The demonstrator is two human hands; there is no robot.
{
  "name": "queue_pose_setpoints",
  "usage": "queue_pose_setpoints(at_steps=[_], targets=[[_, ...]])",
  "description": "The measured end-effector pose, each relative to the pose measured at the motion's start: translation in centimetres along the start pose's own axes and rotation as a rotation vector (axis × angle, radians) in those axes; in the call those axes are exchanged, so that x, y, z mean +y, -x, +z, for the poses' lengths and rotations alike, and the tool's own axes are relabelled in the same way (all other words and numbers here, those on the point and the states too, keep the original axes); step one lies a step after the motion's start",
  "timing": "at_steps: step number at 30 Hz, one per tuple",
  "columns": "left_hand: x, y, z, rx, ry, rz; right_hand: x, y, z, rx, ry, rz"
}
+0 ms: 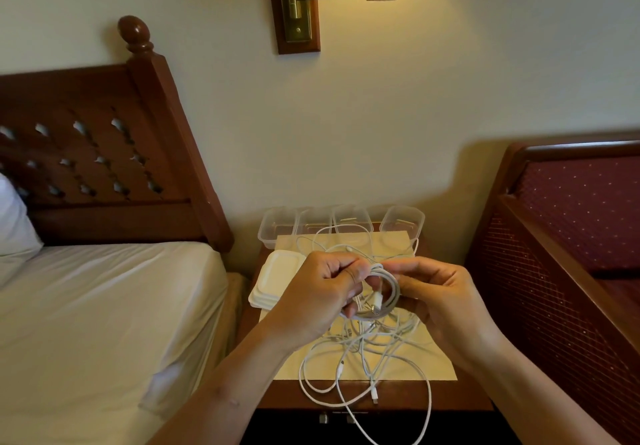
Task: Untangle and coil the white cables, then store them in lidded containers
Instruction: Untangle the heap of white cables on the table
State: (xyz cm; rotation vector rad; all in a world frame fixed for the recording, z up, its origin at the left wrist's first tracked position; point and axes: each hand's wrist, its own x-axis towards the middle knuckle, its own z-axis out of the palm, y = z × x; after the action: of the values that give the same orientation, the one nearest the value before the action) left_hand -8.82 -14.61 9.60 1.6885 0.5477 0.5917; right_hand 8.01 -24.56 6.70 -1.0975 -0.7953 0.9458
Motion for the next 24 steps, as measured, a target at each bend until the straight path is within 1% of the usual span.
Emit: queue_pose_setpoints(at_steps=[4,6,9,12,15,17,19,22,24], targets=[[-0.1,0.0,0.6,0.097,-0.086,0.022,-0.1,0.5,-0.3,-0.108,-0.028,0.006],[-0.2,-0.1,1.0,0.142,-0.091,0.022,-0.2,0.9,-0.2,-0.128,0.076,-0.038],[-0.2,0.0,1.5,0.184,-0.092,0.034,-0.4,1.3,-0.1,-0.091,0.291,-0.106],[-0.3,0.0,1.9,0.185,-0.068,0.023,-0.4,1.4,0.1,-0.038,0.345,-0.16],[-0.3,-0.2,1.8,0.188,0.016,-0.002,-0.1,1.6,0.7,0.02,0.39,-0.245],[-0.4,-0.2,1.6,0.181,0.052,-0.018,0.2,1.7,0.8,0.065,0.513,-0.362],[-0.4,-0.1,1.6,0.155,0.08,-0.026,0.8,1.7,0.7,0.122,0.68,-0.54],[-0.5,-0.2,1.6,0.136,0.162,-0.046,1.7,1.4,0.7,0.264,0.794,-0.76],[-0.5,-0.2,1.7,0.144,0.205,-0.046,2.0,1.1,0.5,0.315,0.886,-0.894]])
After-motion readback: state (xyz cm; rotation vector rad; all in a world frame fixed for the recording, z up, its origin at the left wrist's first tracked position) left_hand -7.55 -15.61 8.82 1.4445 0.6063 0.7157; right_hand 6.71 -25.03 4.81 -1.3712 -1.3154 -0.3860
